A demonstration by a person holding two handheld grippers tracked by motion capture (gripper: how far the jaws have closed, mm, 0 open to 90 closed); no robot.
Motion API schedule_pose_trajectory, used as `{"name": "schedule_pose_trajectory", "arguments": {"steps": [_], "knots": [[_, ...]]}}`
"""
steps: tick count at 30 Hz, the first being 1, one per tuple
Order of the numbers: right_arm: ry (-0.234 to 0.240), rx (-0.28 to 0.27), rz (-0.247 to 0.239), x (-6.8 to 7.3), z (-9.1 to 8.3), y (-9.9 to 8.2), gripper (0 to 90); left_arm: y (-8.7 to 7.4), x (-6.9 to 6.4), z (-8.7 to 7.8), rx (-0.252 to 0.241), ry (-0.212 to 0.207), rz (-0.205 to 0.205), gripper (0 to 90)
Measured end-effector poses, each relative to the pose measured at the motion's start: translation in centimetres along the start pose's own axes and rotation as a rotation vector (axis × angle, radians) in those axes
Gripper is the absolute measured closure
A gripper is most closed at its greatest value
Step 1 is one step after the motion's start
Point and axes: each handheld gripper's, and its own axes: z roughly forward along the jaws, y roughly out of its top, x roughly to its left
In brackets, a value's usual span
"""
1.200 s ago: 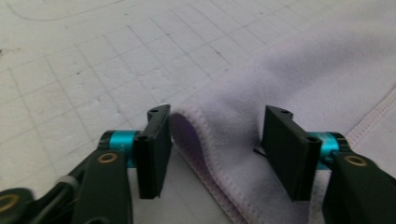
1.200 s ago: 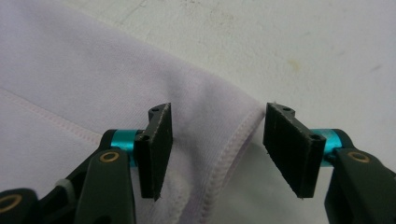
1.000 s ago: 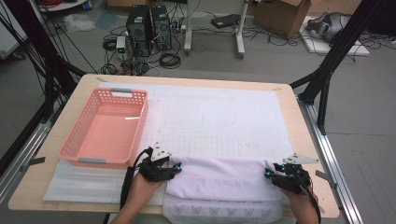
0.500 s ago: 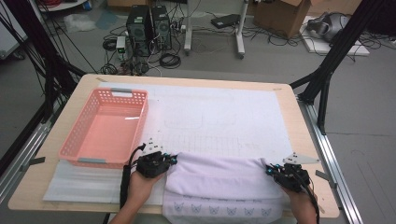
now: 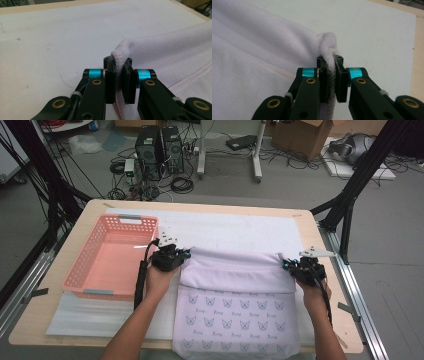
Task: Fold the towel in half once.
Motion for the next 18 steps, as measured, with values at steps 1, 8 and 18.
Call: {"name": "schedule_pose_trajectory", "arguments": {"steps": [1,8,18], "knots": [[-0.001,0.005,0.003,-0.2,0.5,0.4,84.7,0.2,0.3,0.4,0.002,0.005,-0.011,83.0],[-0.024,0.038,0.011,-1.5,3.3,1.9,84.5,0.7,1.4,2.2,-0.020,0.031,-0.014,83.1],[-0.062,0.053,0.054,-1.7,4.9,1.4,62.7,0.2,1.3,2.7,-0.007,-0.007,-0.027,63.0]]}}
